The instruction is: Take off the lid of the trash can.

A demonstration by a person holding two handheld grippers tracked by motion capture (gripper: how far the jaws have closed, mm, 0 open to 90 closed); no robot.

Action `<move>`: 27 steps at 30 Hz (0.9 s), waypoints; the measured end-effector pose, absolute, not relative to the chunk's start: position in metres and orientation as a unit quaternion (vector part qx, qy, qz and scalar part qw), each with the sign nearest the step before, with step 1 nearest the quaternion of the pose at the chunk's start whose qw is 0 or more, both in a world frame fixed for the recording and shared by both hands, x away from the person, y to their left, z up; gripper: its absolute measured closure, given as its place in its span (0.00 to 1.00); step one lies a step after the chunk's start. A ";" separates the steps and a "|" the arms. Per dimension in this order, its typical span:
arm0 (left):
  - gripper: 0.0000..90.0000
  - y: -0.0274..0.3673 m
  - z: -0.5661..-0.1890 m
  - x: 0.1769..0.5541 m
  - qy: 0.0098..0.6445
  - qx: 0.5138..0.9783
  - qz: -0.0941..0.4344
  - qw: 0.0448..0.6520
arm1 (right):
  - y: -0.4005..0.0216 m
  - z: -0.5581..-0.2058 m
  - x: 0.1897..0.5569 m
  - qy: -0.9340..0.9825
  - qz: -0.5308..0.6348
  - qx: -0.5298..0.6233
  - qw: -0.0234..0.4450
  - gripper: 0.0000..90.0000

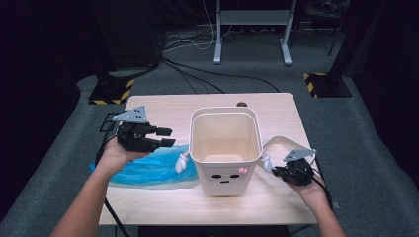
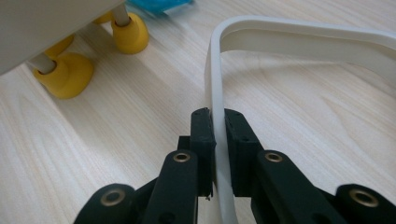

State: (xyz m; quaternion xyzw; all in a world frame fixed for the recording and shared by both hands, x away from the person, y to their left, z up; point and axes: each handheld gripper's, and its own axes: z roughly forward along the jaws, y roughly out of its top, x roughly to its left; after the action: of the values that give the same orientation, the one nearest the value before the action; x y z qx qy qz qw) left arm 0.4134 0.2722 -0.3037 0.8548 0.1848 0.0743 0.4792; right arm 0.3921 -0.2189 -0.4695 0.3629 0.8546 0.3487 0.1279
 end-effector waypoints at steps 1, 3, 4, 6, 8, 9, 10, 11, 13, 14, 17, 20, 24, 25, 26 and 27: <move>0.62 0.272 -0.304 0.413 0.186 0.855 0.074 0.479 | -0.219 -0.469 0.392 0.855 0.349 0.363 0.128 0.92; 0.62 0.273 -0.305 0.413 0.186 0.855 0.073 0.479 | -0.219 -0.473 0.392 0.856 0.346 0.364 0.125 0.92; 0.62 0.273 -0.305 0.413 0.187 0.854 0.073 0.480 | -0.219 -0.473 0.392 0.856 0.346 0.364 0.125 0.92; 0.62 0.273 -0.306 0.414 0.189 0.854 0.072 0.479 | -0.219 -0.477 0.392 0.857 0.343 0.364 0.122 0.93; 0.62 0.274 -0.306 0.414 0.189 0.854 0.073 0.479 | -0.219 -0.478 0.391 0.858 0.341 0.364 0.121 0.93; 0.62 0.273 -0.306 0.414 0.188 0.855 0.072 0.478 | -0.219 -0.479 0.391 0.858 0.340 0.366 0.120 0.93; 0.62 0.273 -0.307 0.414 0.188 0.855 0.072 0.478 | -0.219 -0.480 0.391 0.859 0.339 0.364 0.120 0.93; 0.62 0.273 -0.307 0.414 0.188 0.855 0.072 0.478 | -0.219 -0.481 0.391 0.860 0.338 0.363 0.120 0.93; 0.62 0.273 -0.308 0.414 0.190 0.855 0.070 0.478 | -0.219 -0.482 0.391 0.861 0.334 0.363 0.119 0.93; 0.62 0.273 -0.308 0.414 0.190 0.855 0.071 0.477 | -0.219 -0.483 0.391 0.862 0.333 0.362 0.120 0.93; 0.62 0.274 -0.308 0.415 0.191 0.855 0.070 0.478 | -0.221 -0.485 0.390 0.863 0.329 0.365 0.118 0.93; 0.62 0.274 -0.309 0.415 0.192 0.855 0.070 0.477 | -0.222 -0.486 0.390 0.863 0.328 0.365 0.117 0.92; 0.62 0.276 -0.310 0.415 0.193 0.855 0.070 0.477 | -0.223 -0.487 0.390 0.865 0.325 0.366 0.113 0.92; 0.62 0.276 -0.310 0.415 0.193 0.855 0.070 0.477 | -0.223 -0.487 0.390 0.865 0.325 0.366 0.113 0.92; 0.62 0.277 -0.310 0.416 0.194 0.854 0.071 0.478 | -0.222 -0.488 0.390 0.866 0.321 0.366 0.110 0.91; 0.62 0.277 -0.310 0.416 0.194 0.854 0.071 0.478 | -0.222 -0.488 0.390 0.866 0.322 0.366 0.110 0.89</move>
State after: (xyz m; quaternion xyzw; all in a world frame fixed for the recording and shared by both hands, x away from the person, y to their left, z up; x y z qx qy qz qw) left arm 0.4155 0.2766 -0.3098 0.8539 0.1938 0.0705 0.4778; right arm 0.3895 -0.2223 -0.4877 0.3661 0.8659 0.3225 0.1100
